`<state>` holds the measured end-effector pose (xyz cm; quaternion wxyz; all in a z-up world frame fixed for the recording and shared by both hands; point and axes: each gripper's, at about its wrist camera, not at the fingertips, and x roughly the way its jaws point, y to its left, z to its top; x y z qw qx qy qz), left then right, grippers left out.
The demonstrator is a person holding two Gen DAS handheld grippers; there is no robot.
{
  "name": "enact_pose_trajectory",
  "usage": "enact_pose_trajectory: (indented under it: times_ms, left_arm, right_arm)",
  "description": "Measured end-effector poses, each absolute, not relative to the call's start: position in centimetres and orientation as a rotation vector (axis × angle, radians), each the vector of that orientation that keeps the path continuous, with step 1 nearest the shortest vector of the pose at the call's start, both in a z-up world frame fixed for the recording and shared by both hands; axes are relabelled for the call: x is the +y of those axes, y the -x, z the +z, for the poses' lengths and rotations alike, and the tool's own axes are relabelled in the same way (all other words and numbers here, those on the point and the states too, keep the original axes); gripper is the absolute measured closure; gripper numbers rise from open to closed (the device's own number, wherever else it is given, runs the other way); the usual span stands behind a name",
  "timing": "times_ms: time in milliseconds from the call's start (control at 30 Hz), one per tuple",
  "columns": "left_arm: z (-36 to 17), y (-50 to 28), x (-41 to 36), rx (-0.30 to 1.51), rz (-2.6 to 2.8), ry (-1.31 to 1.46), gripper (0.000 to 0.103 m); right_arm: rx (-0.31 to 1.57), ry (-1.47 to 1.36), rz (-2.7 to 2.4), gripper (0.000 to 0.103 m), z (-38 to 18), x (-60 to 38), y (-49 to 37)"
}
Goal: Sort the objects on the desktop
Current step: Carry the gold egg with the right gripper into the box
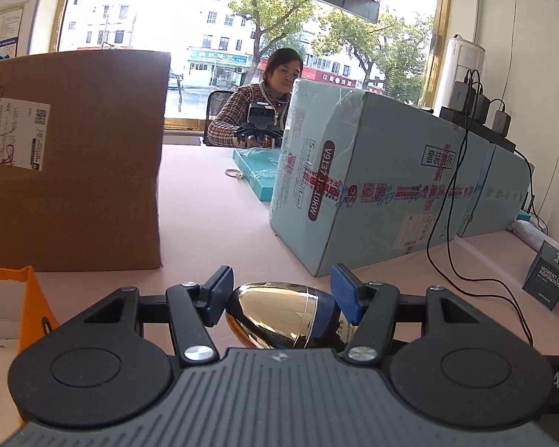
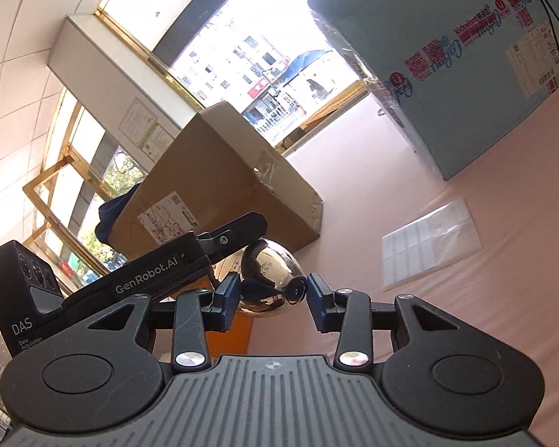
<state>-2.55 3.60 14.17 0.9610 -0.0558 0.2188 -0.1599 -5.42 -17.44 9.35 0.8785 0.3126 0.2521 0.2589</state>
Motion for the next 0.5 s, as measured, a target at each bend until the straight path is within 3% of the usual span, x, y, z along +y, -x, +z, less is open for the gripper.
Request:
enact_pose_trajectory:
  times_ms: [500]
  left_arm:
    - [16.6,9.1,18.9,0.368,-0.057,0.156,0.047]
  right_arm:
    - [0.574,-0.524,0.791,0.067,13.1,-1.4,6.1]
